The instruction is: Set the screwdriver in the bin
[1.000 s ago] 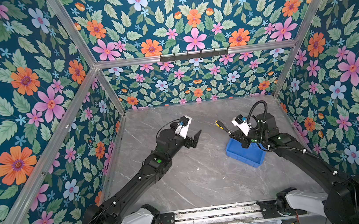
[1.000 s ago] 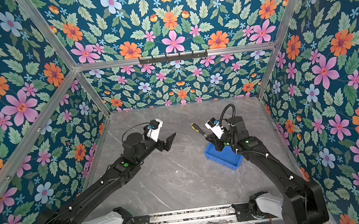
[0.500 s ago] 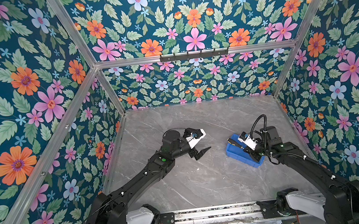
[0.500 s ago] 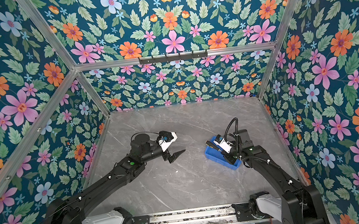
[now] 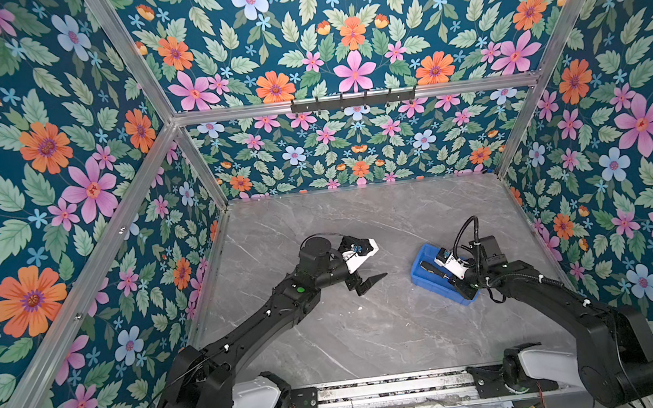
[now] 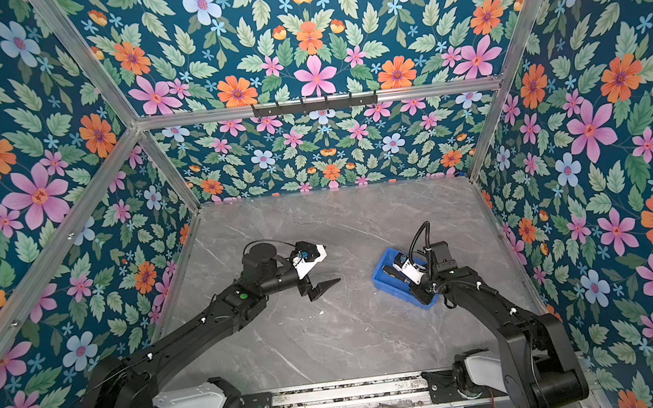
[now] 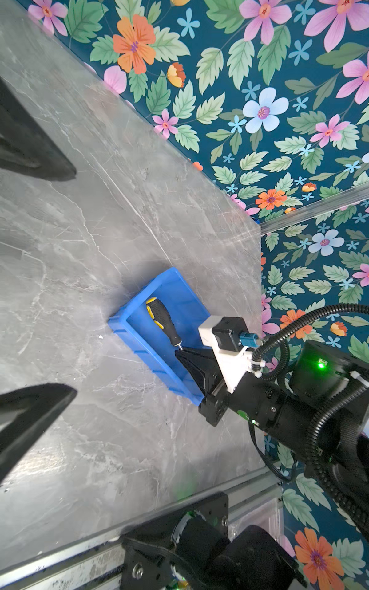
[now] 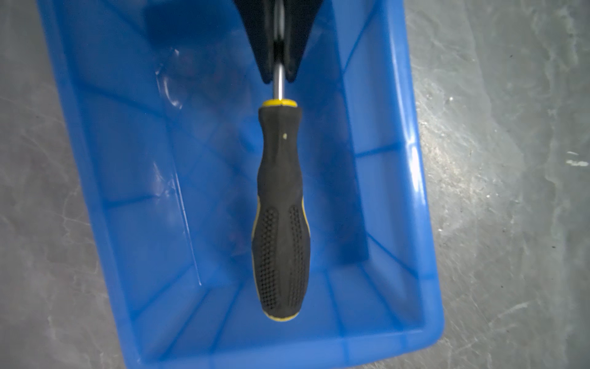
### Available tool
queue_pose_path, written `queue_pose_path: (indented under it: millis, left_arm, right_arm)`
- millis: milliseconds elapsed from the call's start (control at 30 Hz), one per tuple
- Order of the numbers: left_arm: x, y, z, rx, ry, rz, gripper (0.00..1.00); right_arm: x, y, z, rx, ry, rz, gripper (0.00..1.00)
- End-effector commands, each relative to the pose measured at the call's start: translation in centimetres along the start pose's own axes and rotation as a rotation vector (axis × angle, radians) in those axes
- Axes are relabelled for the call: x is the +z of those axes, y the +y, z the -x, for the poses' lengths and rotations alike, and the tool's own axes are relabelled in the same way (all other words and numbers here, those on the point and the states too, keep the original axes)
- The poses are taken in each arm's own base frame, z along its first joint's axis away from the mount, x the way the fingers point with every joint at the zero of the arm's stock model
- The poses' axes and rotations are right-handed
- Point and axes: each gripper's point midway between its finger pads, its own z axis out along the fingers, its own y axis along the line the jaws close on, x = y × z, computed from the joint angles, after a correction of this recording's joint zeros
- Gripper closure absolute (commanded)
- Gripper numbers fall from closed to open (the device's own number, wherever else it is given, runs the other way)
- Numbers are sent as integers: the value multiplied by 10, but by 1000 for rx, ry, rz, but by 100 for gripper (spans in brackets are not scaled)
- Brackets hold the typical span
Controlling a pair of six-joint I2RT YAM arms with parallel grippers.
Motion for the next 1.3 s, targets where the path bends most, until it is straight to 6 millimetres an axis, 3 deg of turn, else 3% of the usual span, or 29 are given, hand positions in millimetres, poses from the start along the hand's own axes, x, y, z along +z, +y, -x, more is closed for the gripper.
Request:
queue_pose_path:
  millis: [0,200,333,567,800,1000,1167,1267]
  left_arm:
    - [1,-4,-1,13,2,-22,0]
    - [2,-9,-6,24,29,-44,0]
    - [2,-9,-6,23,30,-49,0]
    - [-2,-1,-9,-23,37,12,0]
    - [-28,36,-17,-165,-3,191,0]
    - [-71,88,-40,-289,-64,412,0]
    - [-122,135,-85,-330,-21,741,0]
    - [-162,151,-114,-348,19,960,0]
  right_arm:
    - [4,-6,2,-31,-2,-25,100]
    - [5,-12,7,-30,-23,-51,99]
    - [-2,-19,17,-10,-69,-91,65]
    - [-27,-25,38,-10,-161,-151,25]
    - [-58,-38,76,93,-359,-181,6]
    - [-82,-67,94,284,-521,-210,1]
    - [-96,-101,90,456,-639,-266,1]
    - [-94,-115,77,511,-658,-307,1]
